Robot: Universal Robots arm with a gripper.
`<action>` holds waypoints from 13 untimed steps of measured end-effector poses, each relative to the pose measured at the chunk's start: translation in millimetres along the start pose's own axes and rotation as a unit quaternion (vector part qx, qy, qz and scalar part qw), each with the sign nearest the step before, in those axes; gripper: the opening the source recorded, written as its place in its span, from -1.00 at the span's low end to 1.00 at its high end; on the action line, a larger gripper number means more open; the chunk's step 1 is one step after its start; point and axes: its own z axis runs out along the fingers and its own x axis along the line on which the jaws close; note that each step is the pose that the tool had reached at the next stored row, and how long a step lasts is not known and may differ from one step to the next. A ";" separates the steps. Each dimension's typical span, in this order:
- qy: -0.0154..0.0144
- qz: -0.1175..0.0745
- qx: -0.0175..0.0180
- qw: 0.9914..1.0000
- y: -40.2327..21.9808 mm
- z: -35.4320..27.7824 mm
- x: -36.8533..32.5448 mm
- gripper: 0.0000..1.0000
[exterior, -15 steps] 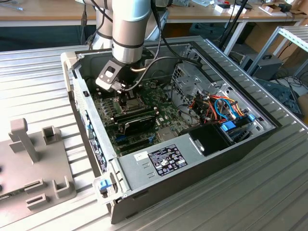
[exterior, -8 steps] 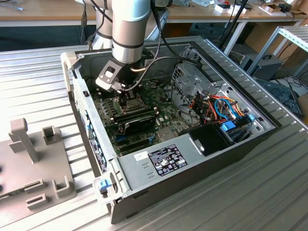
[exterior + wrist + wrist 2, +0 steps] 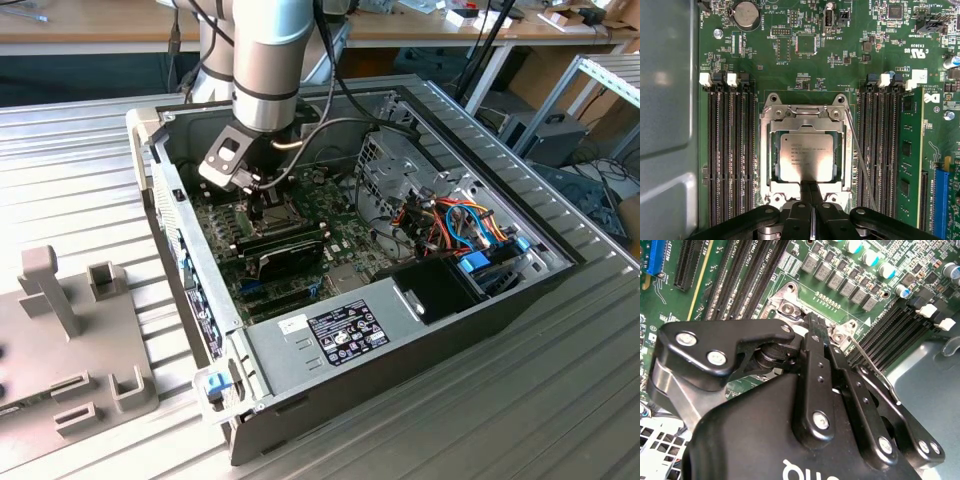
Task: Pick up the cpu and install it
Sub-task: 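Close the cpu cover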
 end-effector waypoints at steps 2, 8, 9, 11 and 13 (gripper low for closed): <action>-0.001 0.000 0.000 1.000 -0.1 -2.3 -0.2 -0.79; -0.001 0.000 0.000 1.000 0.0 -10.3 -0.3 -0.79; -0.001 0.000 0.000 1.000 0.1 -11.8 -0.3 -0.79; -0.001 0.000 0.000 1.000 0.1 -12.7 -0.3 -0.79; -0.001 0.000 0.000 1.000 0.1 -12.8 -0.3 -0.79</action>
